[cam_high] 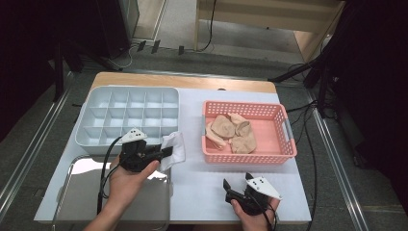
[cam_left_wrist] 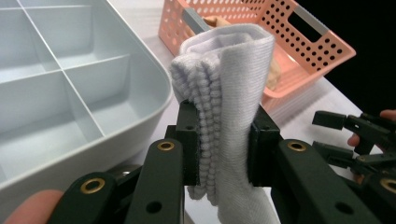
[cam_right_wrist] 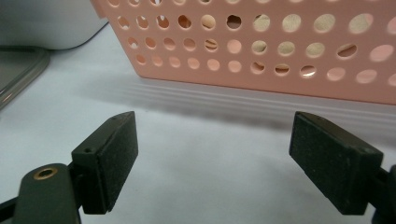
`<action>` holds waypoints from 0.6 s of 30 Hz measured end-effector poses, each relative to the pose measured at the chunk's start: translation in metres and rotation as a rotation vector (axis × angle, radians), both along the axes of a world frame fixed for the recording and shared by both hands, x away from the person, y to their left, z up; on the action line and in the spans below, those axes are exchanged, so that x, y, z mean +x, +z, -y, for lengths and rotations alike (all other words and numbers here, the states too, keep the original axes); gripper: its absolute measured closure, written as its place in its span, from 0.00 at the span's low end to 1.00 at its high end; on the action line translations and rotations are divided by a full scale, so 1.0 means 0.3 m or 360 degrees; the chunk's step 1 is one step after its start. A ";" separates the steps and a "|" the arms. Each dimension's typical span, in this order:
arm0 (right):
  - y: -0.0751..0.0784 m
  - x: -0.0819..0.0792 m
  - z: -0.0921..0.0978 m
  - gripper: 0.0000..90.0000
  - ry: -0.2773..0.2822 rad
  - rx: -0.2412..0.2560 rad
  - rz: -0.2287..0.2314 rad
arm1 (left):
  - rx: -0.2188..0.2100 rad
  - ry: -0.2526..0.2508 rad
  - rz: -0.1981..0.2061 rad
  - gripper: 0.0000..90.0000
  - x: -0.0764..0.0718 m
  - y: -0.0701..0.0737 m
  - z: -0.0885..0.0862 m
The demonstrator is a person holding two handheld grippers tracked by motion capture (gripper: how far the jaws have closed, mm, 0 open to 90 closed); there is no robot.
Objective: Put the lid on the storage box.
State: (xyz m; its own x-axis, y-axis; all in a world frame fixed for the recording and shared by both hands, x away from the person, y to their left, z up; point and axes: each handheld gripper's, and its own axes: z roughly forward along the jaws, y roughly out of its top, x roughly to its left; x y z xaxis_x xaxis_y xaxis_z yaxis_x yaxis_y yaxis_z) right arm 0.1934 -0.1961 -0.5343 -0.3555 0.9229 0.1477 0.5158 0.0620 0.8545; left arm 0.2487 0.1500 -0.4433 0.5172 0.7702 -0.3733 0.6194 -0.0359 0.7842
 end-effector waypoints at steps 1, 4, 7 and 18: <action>0.000 0.000 0.000 0.17 0.0001 0.0002 0.0000 | 0.0001 0.0003 0.0002 0.81 0.003 0.002 -0.004; 0.000 0.000 0.000 0.17 0.0000 0.0003 0.0000 | 0.0006 0.0027 0.0016 0.81 0.015 0.013 -0.016; 0.000 0.000 0.000 0.17 -0.0004 0.0006 -0.0004 | 0.0010 0.0042 0.0024 0.81 0.025 0.021 -0.025; 0.001 -0.003 0.003 0.17 -0.0007 0.0007 0.0016 | 0.0021 0.0115 0.0046 0.81 0.071 0.034 -0.060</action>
State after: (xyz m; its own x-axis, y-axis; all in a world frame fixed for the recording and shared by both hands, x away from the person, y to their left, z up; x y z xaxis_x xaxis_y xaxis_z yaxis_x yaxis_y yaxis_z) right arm 0.1926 -0.1969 -0.5340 -0.3529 0.9238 0.1483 0.5076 0.0558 0.8598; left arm 0.2702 0.1681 -0.4332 0.4704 0.8106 -0.3488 0.5979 -0.0021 0.8016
